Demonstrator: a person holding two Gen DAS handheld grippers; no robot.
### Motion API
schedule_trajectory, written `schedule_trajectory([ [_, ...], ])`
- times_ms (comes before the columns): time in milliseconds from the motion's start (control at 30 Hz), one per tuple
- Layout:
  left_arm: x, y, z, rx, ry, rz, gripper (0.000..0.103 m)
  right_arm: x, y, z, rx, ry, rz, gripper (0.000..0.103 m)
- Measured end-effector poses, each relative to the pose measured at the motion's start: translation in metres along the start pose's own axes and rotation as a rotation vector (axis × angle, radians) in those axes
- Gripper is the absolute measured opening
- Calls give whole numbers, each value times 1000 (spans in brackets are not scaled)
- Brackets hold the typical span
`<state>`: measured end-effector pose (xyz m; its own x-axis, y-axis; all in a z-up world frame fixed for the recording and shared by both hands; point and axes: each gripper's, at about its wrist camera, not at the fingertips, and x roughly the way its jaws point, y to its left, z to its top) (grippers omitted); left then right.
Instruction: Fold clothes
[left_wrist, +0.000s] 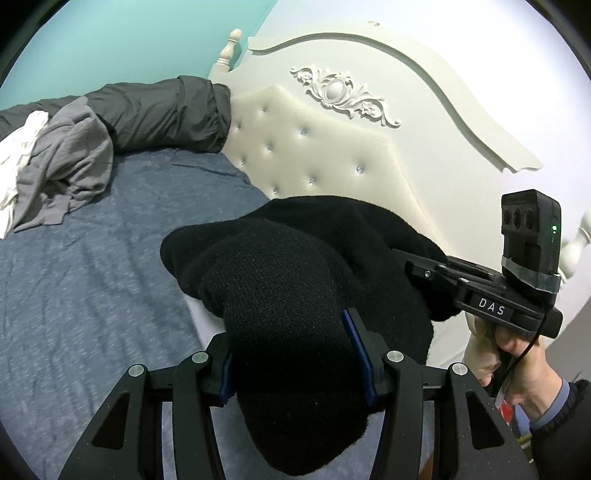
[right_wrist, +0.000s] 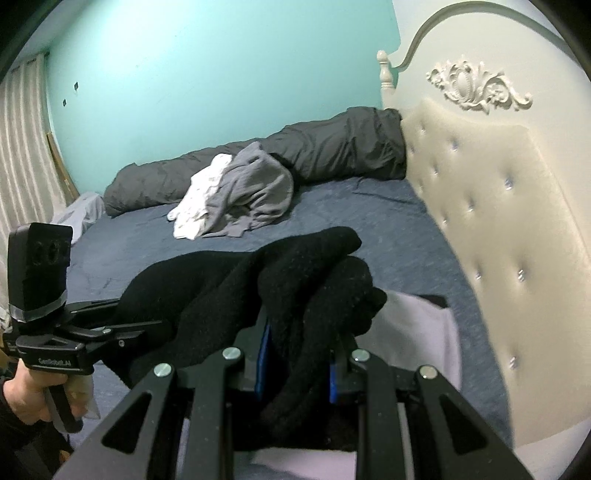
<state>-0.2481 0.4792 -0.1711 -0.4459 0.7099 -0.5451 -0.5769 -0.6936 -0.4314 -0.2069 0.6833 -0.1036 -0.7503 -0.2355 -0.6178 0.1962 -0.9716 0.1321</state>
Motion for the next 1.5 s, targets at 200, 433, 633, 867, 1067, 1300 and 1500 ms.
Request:
schedule_trajectory([
  [200,66,1,-28,-27,41,25,54,29,-47,-26,19,30,-52,23],
  [433,125,8,-94,-83,182,19,54,66,-89,-103,117,181,-63,23],
  [633,121,5,-96,-119,184,-4,54,54,-102,-113,179,186,-28,23],
  [867,111,17,-102,-165,214,-59,54,48,-107,-109,231,233,-2,23],
  [1067,112,29,-120,-237,249,-80,65,54,-120,-130,309,274,-36,33],
  [1300,65,31,-104,-185,140,13,70,23,-113,-115,272,151,-162,48],
  [1500,69,4,-89,-35,137,39,68,10,-86,-96,179,57,-117,19],
])
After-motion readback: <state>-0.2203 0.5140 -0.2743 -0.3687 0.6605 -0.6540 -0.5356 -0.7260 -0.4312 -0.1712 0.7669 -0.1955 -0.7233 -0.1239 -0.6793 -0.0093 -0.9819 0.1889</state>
